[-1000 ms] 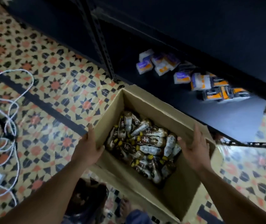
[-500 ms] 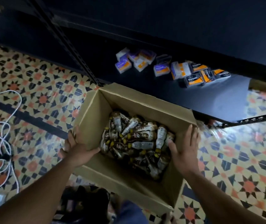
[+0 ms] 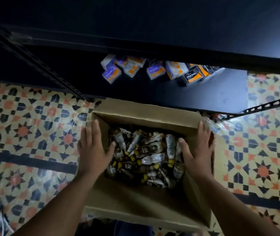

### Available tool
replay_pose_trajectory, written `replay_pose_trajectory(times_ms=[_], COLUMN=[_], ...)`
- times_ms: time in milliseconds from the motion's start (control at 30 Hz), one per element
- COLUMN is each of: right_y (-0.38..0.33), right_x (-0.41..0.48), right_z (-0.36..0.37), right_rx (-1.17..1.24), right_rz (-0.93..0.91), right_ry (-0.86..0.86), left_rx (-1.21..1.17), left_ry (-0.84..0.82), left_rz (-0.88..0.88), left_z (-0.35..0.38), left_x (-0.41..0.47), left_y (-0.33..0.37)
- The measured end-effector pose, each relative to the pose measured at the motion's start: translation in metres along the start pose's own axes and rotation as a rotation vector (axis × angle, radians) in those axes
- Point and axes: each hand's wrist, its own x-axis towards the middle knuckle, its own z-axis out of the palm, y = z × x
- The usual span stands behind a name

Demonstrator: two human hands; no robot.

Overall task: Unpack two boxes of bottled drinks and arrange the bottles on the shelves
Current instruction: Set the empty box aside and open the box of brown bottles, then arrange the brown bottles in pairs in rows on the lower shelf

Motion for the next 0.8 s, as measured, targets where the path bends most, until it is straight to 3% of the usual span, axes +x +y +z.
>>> replay_pose_trajectory(times_ms=[67,133,333,533,633,800], right_y=[-0.003,-0.001,0.011,0.018,0.016,0.028], right_x=[0.006,0.010,0.018,0.021,0.007,-0.027], right_z=[0.006,0.011,0.006,0.003,0.010,0.048], right_rx=[0.000,-0.066,-0.240,-0.265,-0.201,0.097], right_rz=[-0.061,-0.072,-0.111,-0.152,-0.153,0.053], right_ry=[-0.033,-0.044,-0.140,-0.203,-0.086,0.030], left_rx=[0.022,0.041,0.070,0.131,0.213,-0.029], left_ry=[-0.013,-0.061,-0.224,-0.240,-0.135,-0.388], left_rz=[0.180,0.239,0.126,0.164,0.240,0.141], left_z=[-0.002,-0.006,-0.013,-0.017,-0.013,0.023], left_x=[0.015,0.025,0.032,0.030,0.018,0.004], left_y=[0.000,-0.003,-0.024,-0.019,-0.006,0.021])
